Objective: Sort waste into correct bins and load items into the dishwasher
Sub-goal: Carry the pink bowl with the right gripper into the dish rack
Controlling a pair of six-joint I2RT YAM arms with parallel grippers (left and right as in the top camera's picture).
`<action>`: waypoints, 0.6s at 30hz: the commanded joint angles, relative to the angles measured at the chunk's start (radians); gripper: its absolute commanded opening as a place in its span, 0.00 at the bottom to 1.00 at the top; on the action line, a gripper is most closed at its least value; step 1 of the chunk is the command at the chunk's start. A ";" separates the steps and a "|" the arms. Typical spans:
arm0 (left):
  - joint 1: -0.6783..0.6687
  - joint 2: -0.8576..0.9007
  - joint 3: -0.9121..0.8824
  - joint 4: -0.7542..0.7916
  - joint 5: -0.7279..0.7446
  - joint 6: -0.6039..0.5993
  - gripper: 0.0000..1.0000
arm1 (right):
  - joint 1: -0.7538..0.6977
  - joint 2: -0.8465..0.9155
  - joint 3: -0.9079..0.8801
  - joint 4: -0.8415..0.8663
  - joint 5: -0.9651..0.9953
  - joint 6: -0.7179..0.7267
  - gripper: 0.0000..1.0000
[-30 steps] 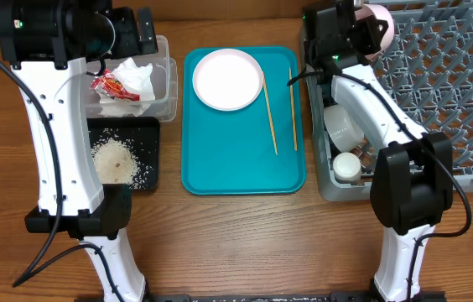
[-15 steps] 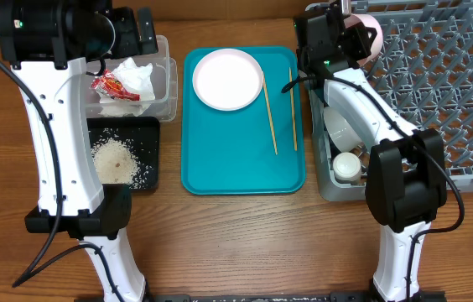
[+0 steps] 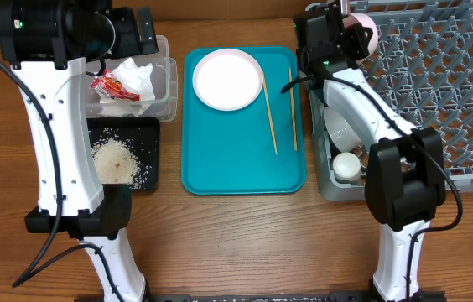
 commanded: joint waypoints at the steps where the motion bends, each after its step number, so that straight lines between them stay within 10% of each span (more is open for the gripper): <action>1: -0.003 -0.021 0.014 -0.002 -0.007 -0.010 1.00 | -0.012 0.010 -0.010 0.016 0.003 0.011 0.04; 18: -0.003 -0.021 0.014 -0.002 -0.007 -0.010 1.00 | -0.012 0.057 -0.021 0.105 0.057 -0.197 0.04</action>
